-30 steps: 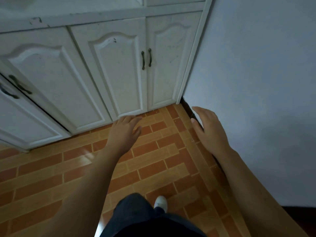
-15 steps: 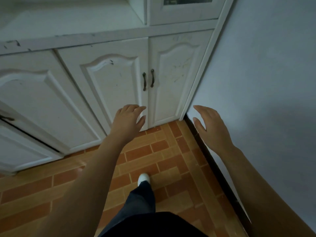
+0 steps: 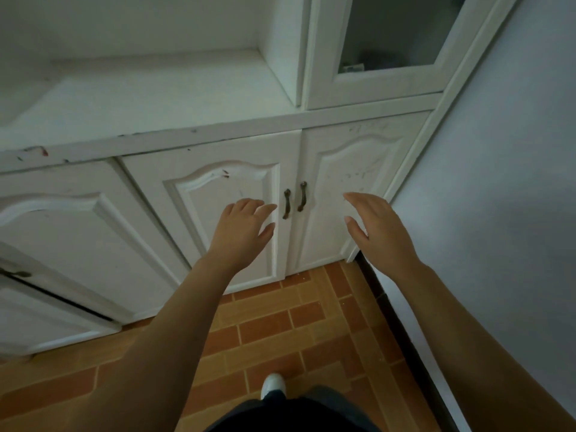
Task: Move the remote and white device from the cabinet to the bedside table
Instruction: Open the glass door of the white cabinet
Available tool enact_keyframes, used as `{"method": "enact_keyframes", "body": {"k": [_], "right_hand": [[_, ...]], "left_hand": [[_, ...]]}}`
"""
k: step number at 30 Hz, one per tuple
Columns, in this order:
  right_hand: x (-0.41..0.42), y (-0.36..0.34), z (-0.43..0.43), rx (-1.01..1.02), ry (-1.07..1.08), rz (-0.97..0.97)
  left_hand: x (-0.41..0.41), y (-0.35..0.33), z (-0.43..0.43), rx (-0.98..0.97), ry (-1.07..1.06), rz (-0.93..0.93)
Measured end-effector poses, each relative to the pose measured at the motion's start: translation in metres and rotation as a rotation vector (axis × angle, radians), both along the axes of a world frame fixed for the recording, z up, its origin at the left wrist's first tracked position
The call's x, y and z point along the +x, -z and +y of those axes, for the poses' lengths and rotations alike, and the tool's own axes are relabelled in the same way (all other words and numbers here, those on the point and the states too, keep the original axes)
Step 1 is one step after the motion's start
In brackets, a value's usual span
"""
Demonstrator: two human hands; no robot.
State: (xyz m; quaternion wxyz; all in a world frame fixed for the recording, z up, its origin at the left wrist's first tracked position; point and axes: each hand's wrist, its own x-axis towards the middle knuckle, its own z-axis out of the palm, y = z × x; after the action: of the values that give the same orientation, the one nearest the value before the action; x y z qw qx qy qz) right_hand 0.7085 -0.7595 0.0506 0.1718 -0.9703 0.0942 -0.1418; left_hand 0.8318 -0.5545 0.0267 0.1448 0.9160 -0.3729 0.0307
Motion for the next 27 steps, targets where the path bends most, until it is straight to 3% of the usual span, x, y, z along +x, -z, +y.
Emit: {"method": "enact_keyframes", "body": {"k": [11, 27], "right_hand": [[0.051, -0.02, -0.009, -0.019, -0.121, -0.019], [0.115, -0.159, -0.046, -0.136, -0.156, -0.383]], "left_hand": [[0.031, -0.024, -0.004, 0.022, -0.058, -0.093], [0.102, -0.169, -0.064, -0.233, -0.092, -0.425]]}}
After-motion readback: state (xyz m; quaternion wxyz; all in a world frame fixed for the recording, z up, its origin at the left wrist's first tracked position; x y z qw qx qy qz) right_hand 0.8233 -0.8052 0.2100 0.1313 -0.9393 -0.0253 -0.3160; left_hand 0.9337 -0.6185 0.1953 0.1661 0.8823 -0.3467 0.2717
